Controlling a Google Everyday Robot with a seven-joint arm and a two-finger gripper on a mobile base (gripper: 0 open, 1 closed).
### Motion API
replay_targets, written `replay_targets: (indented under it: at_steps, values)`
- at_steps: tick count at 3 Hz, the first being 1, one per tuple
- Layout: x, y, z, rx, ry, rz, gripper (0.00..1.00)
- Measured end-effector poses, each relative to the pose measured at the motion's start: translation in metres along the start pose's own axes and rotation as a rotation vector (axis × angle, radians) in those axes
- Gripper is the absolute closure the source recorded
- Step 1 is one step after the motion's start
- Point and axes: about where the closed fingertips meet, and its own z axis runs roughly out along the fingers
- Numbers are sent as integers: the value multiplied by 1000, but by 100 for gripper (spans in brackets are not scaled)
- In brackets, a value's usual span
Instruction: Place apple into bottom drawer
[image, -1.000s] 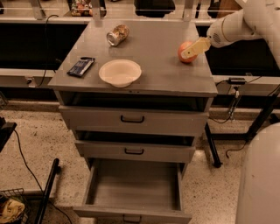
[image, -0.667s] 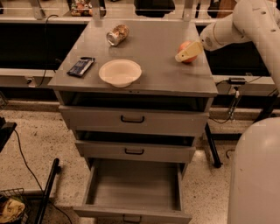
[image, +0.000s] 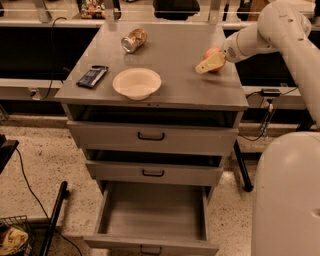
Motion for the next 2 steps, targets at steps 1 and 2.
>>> replay_targets:
  at_steps: [1, 2]
  values:
    - [0, 6, -2, -41, -36, 11, 41]
    - [-14, 24, -35, -109, -133, -24, 72]
